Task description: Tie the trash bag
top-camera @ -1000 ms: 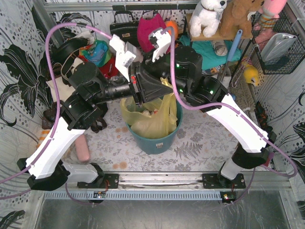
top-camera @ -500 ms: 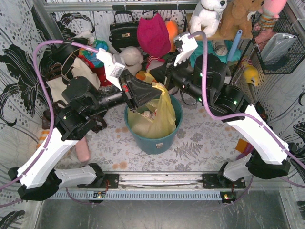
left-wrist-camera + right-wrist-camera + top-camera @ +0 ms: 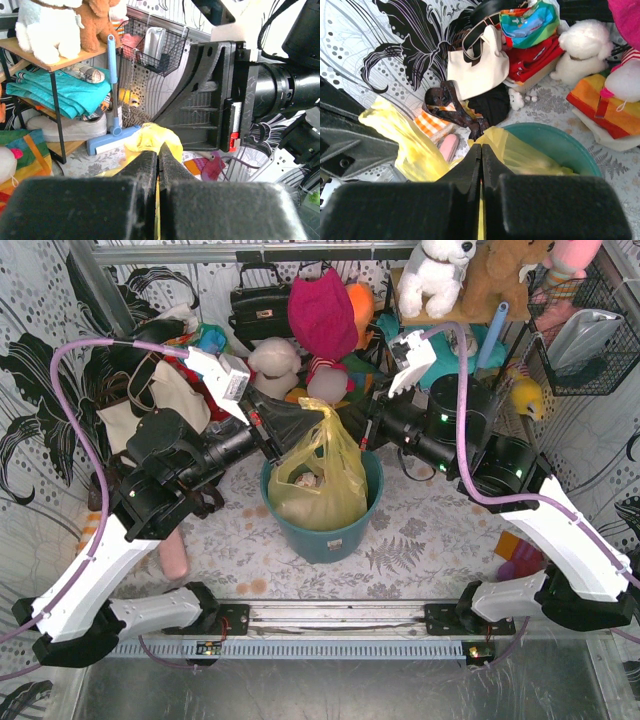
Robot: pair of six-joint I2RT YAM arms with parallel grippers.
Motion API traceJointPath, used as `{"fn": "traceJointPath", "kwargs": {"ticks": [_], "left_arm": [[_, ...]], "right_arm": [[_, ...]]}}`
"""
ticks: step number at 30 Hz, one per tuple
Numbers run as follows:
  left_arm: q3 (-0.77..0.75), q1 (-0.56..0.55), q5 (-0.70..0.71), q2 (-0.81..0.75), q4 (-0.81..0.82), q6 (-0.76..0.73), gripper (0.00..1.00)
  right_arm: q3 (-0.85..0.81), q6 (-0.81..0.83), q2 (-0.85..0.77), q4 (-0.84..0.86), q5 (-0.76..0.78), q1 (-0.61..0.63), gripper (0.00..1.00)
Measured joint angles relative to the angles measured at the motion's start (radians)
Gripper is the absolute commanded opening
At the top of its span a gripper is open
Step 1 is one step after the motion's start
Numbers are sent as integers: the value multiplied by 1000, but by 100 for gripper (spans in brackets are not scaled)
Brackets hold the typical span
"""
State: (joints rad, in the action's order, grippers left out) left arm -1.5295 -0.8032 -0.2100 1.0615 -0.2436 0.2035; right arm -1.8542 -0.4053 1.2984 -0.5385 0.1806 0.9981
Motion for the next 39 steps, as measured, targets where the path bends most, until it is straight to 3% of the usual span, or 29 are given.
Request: {"fn": "traceJointPath", "kwargs": {"ticks": [10,21,30,39], "left_arm": [[13,0,106,-24,-33,-15,4],[18,1,185,-21,-82,-22,4],[18,2,193,0,-93,-22,4],[17,5,192,6,-93,-21,4]], "right_arm": [[72,-70,-63,-23,-10,0,0],[155,-157,-126,2,-125,4,0],[191,-186,-124,78,-169,98,0],[321,-154,-109,215,57,256,0]]}}
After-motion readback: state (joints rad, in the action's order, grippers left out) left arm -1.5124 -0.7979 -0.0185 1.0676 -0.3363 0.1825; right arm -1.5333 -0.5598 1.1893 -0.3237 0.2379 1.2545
